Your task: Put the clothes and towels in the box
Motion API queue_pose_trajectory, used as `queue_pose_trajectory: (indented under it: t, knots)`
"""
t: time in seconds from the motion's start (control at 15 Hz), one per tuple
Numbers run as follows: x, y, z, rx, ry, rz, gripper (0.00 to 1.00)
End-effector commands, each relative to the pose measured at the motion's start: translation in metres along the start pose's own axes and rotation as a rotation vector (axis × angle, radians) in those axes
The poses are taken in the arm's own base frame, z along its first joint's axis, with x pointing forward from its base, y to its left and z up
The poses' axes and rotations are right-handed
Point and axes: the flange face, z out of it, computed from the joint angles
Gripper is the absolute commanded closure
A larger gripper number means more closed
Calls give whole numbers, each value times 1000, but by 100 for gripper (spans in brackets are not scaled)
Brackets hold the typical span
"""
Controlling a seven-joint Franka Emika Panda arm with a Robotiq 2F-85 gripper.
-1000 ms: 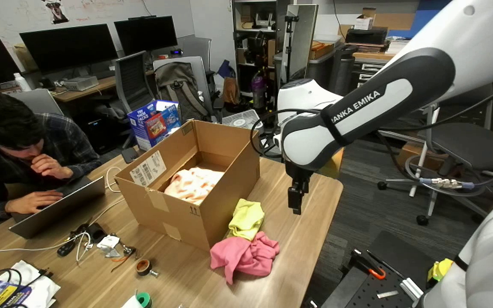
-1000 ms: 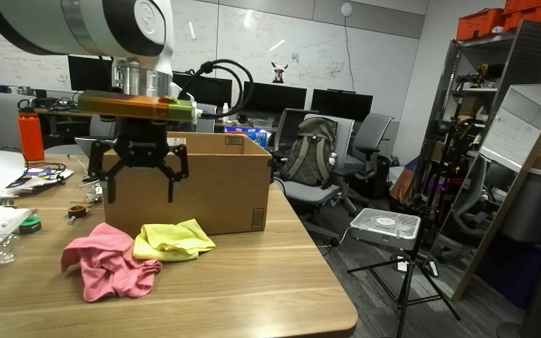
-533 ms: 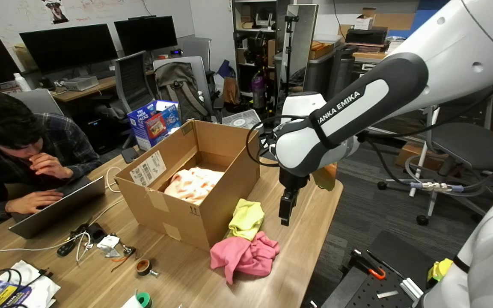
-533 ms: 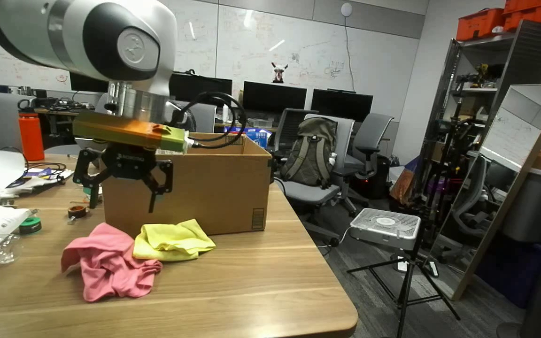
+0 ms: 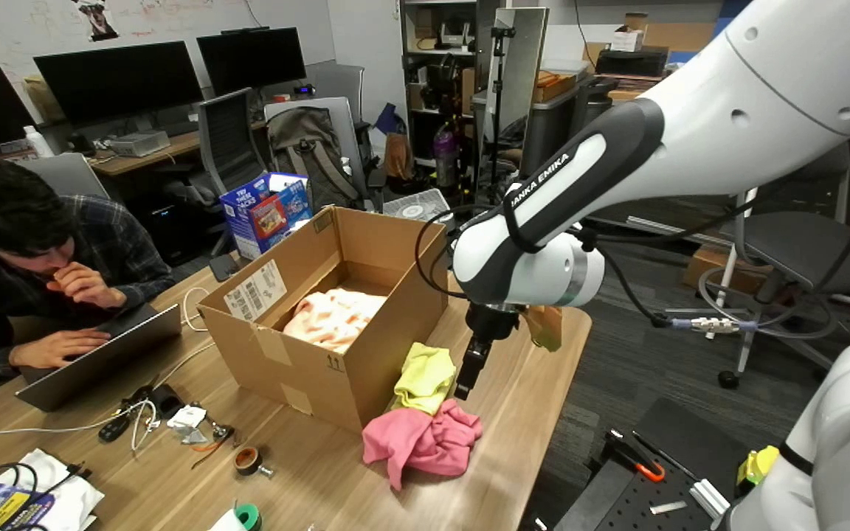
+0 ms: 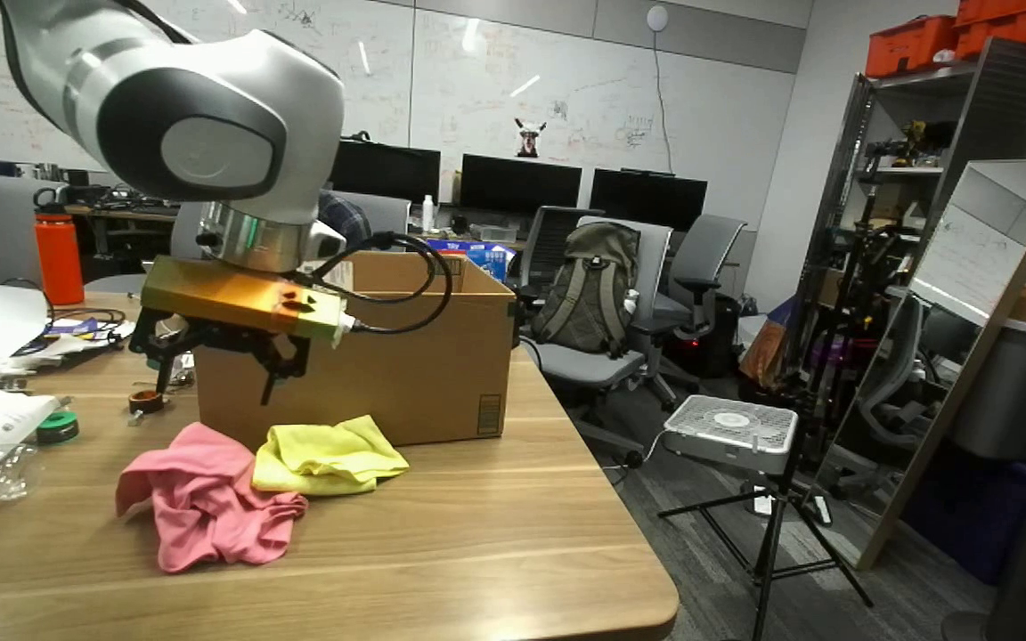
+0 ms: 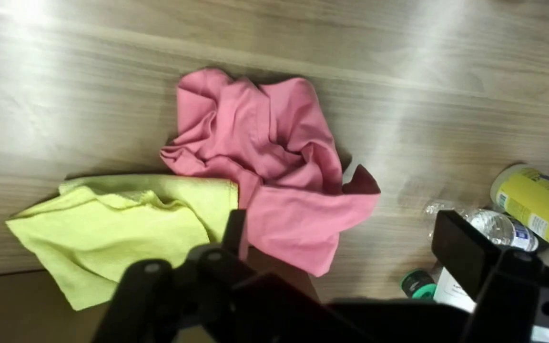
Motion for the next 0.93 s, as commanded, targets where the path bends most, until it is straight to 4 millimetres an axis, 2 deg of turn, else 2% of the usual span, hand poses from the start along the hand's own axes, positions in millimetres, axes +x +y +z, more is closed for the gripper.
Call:
queue_pose_trajectory:
  t: [0.0, 0.33, 0.87]
  knots:
    - [5, -2, 7, 17, 101, -57, 0]
    - [-2, -1, 19, 53, 191, -136, 0]
    - [-13, 11, 46, 45, 235, -194, 0]
